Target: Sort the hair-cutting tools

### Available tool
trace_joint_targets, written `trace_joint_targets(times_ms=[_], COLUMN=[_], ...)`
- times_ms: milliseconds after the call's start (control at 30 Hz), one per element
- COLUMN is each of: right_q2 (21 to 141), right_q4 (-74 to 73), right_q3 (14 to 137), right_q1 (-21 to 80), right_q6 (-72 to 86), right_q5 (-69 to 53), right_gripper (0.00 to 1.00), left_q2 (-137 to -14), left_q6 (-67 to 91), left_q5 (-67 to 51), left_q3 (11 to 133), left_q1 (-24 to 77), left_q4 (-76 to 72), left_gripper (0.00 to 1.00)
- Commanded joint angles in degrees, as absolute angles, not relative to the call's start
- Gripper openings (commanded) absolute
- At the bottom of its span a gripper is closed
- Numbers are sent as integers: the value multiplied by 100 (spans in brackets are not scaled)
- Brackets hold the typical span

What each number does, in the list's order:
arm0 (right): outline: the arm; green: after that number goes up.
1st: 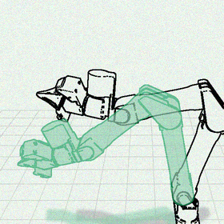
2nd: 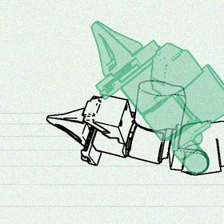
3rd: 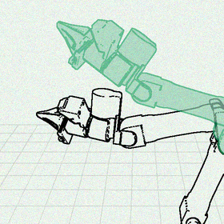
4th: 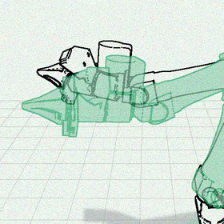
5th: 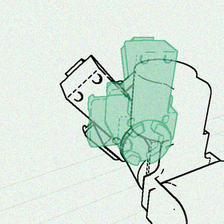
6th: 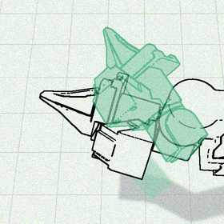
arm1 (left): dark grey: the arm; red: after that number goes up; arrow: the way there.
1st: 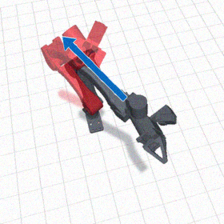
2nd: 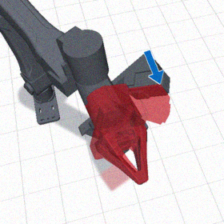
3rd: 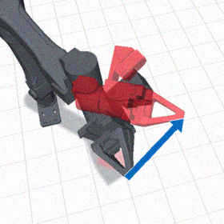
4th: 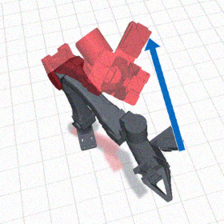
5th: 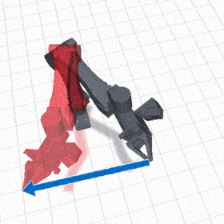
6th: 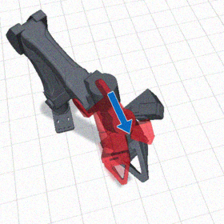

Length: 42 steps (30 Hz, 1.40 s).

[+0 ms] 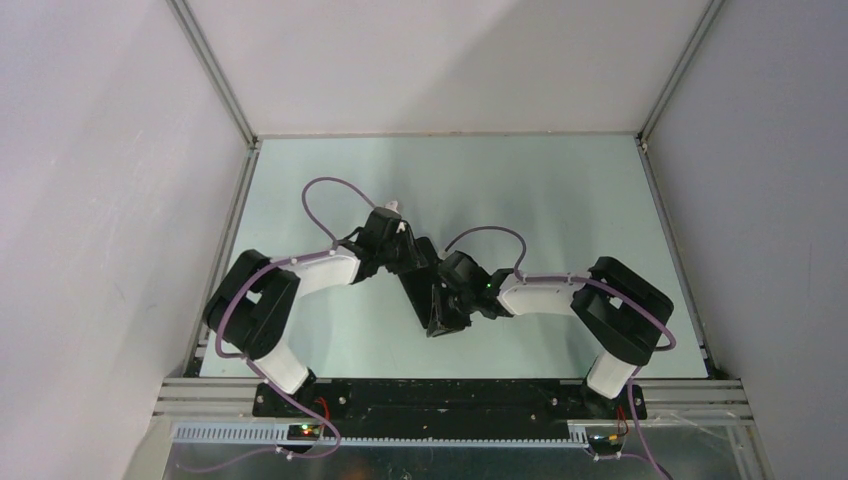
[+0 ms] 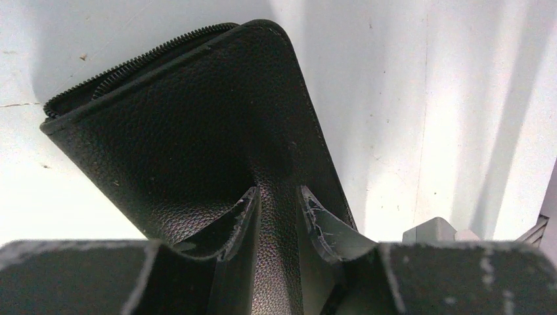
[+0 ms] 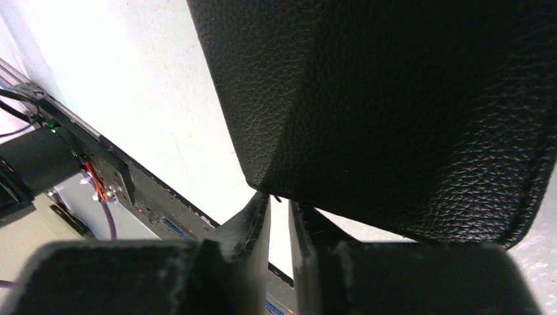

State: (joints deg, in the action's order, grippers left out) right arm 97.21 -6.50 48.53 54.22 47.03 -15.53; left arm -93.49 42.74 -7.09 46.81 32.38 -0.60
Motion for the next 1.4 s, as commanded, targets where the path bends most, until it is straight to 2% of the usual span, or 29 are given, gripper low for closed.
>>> trace_joint_targets(times_ms=[0, 67, 200, 333, 500, 667, 800, 1000, 1367], right_q2=[9798, 9716, 9514, 9430, 9272, 9019, 8890, 8799, 8748], right_q4=[-390, -507, -881, -900, -738, -625, -462, -360, -456], right_q3=[4830, 4831, 4823, 4825, 4828, 4832, 4830, 4867, 5029], right_q1=[5349, 5338, 5283, 5290, 5286, 5238, 5200, 5199, 5219], right_q6=[4769, 4762, 4688, 4639, 4615, 4645, 4708, 4752, 4739], right_q5=[-1487, -1473, -1437, -1531, -1642, -1755, -1943, -2077, -2115], right_gripper=[14, 2, 0, 0, 0, 0, 0, 0, 0], left_q2=[-9553, -9564, -9502, -9089, -7878, -6695, -5919, -5545, -6795], left_q6=[4351, 4344, 4366, 4484, 4762, 5168, 5784, 6732, 7680], left_q5=[-817, -813, -792, -760, -384, 301, 332, 184, -603], left_q3=[4551, 4546, 4514, 4401, 3963, 3393, 2744, 1751, 1298], left_q1=[3283, 3279, 3272, 3269, 3249, 3185, 3165, 3164, 3345], left_q4=[29, 34, 31, -125, -54, 118, -266, -1150, -3215], left_gripper=[32, 32, 33, 45, 69, 78, 77, 76, 76])
